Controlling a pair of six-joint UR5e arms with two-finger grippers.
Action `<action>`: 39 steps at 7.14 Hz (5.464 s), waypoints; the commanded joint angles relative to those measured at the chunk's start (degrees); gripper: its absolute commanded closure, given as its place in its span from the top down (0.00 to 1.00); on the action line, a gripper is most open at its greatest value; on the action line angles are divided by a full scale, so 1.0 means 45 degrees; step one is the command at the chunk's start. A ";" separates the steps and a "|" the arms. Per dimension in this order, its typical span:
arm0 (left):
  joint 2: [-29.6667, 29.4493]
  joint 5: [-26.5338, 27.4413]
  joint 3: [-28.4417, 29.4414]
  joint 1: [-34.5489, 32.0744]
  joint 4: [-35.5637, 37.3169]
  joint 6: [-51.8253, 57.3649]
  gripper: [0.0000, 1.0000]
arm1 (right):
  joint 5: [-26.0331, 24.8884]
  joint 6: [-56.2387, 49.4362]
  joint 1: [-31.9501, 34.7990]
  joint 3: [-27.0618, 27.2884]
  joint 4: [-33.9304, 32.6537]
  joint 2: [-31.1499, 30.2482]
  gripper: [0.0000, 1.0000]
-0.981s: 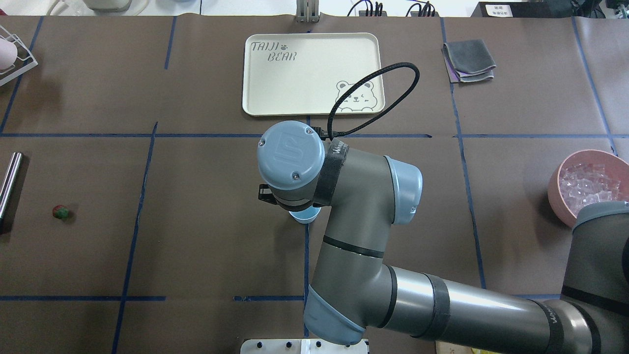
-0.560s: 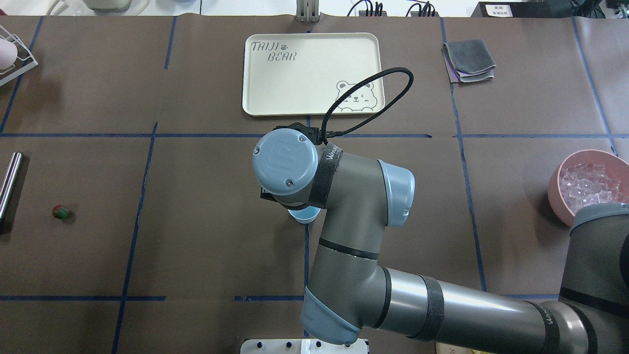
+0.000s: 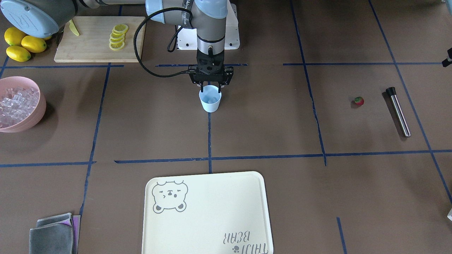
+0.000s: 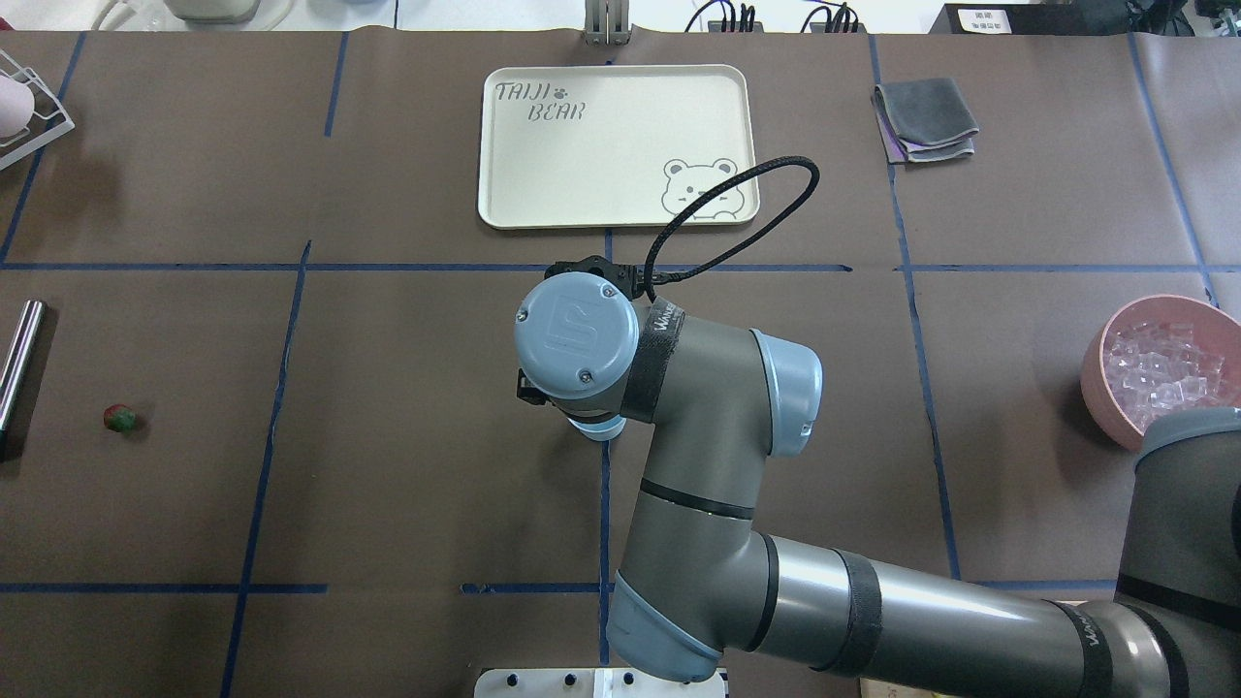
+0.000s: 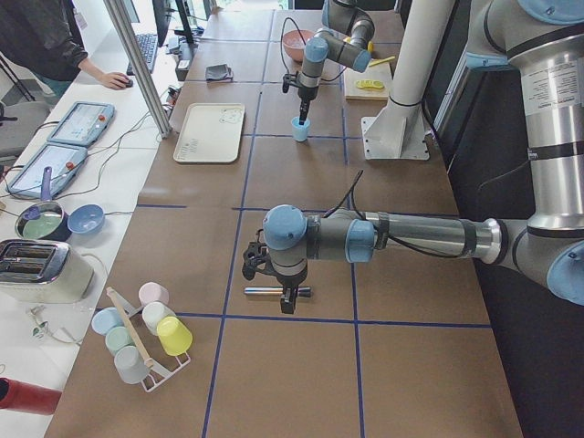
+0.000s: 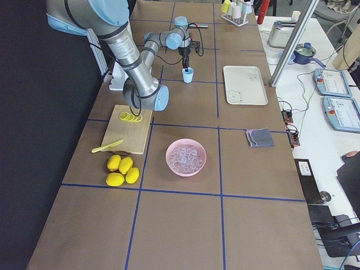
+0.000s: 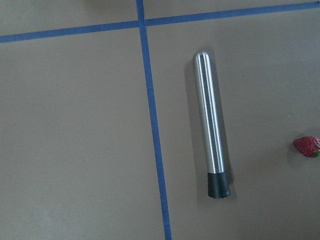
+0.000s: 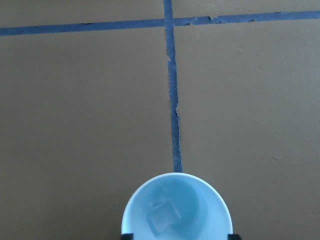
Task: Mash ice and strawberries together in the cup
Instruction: 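Open the right gripper to drop the ice cube into the cup, then move the right gripper back down into the ice bowl, then grasp another ice cube with the right gripper and lift it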
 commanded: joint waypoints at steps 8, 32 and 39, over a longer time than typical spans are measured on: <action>0.0020 0.0000 0.0020 0.0000 0.0000 0.0039 1.00 | 0.6497 -0.8010 0.8142 0.6515 0.0132 -0.9456 0.98; 0.0000 -0.0039 -0.0020 0.0156 -0.0020 0.0039 1.00 | 0.5661 -0.5295 0.7621 0.3042 0.7026 -1.4037 0.51; 0.0000 -0.0469 -0.0020 0.0156 0.0000 0.0039 1.00 | 0.5935 -0.5763 0.7918 0.6488 0.5452 -1.3767 0.07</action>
